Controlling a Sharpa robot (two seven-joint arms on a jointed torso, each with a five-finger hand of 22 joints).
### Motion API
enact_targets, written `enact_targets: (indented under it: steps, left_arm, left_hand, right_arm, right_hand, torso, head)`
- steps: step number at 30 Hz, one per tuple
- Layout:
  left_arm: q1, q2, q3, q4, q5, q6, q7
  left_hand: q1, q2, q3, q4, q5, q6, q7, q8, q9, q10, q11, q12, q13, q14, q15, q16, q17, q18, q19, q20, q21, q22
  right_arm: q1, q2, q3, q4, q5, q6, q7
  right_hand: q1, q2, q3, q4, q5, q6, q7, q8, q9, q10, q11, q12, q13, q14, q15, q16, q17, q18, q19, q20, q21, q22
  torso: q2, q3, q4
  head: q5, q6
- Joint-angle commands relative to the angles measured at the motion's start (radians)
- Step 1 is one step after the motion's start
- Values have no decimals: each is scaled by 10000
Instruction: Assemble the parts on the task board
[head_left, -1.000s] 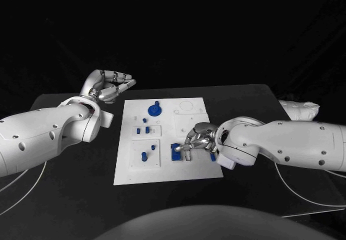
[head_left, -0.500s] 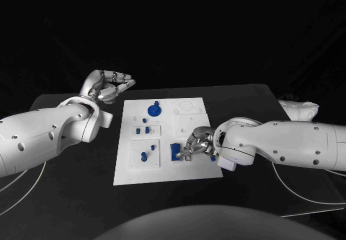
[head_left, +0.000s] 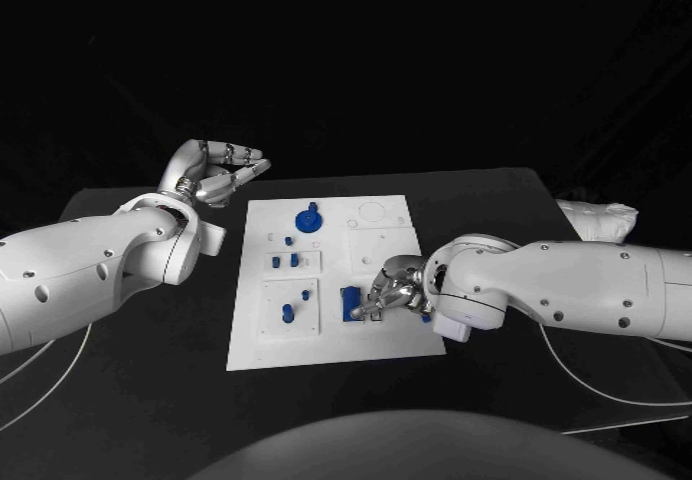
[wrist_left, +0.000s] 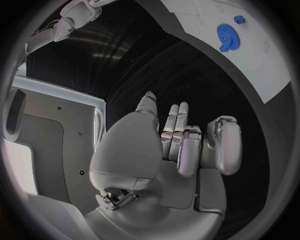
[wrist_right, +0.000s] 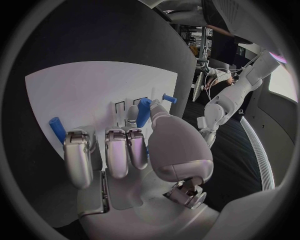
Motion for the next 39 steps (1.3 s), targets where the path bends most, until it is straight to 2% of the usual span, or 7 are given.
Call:
enact_targets:
  steps: [1,8,20,35,39]
  left_arm:
    - [7,14,7,22,-2,112,51]
    - [7,14,7,22,-2,99,50]
    - [8,16,7,18,-2,102,51]
    - [8,23,7,21,-2,108,48]
    - [8,22,7,25,-3,102,49]
  left_hand:
    - [-11,90,-59,-1,4,54,-3,-54,-16,-22,4,-31,-9,1056,25,26,2631,122,134,35,-52,2173]
    - [-11,90,-59,-1,4,54,-3,-54,-16,-22,4,-31,-9,1056,25,26,2631,122,134,35,-52,2173]
    - [-11,90,-59,-1,4,54,-3,-54,-16,-22,4,-31,-9,1056,25,26,2631,122,134,35,-52,2173]
    - [3,104,-61,-2,6,53,-3,-55,-16,-22,4,-32,-10,1056,24,26,2631,119,143,34,-38,2177]
    - [4,105,-62,-2,7,53,-3,-55,-16,-22,4,-32,-10,1056,24,26,2631,119,144,34,-37,2177]
  right_arm:
    - [-9,56,0,-53,15,162,-24]
    - [-14,165,0,-201,29,127,-35]
    - [-35,176,0,-263,0,208,-164]
    - [-62,209,0,-310,-1,301,-235]
    - [-72,211,-1,-311,-2,267,-214]
  right_hand:
    - [61,49,-48,25,-38,-60,-26,50,14,1031,-72,28,2628,1040,-40,41,2632,-68,1048,-70,45,2633]
    - [70,151,-39,52,-65,-58,-43,59,86,1031,-86,28,2628,1040,-49,41,2632,-68,1048,-79,45,2633]
    - [582,406,137,-240,-25,-75,-92,21,309,1031,-131,28,2628,1040,-92,41,2632,-68,1048,-121,45,2633]
    - [626,390,137,-282,-14,-87,-90,1,329,1031,-133,28,2628,1040,-97,41,2632,-68,1048,-126,45,2633]
    - [789,418,191,-400,-4,-89,-101,-23,380,1031,-141,28,2628,1040,-104,41,2632,-68,1048,-134,45,2633]
  torso:
    - [4,2,3]
    - [6,-1,0]
    - [0,-1,-6]
    - [-6,-4,3]
    - [3,-1,-1]
  head:
    - [-2,2]
    - [3,2]
    - [-3,2]
    - [-19,2]
    - [-4,2]
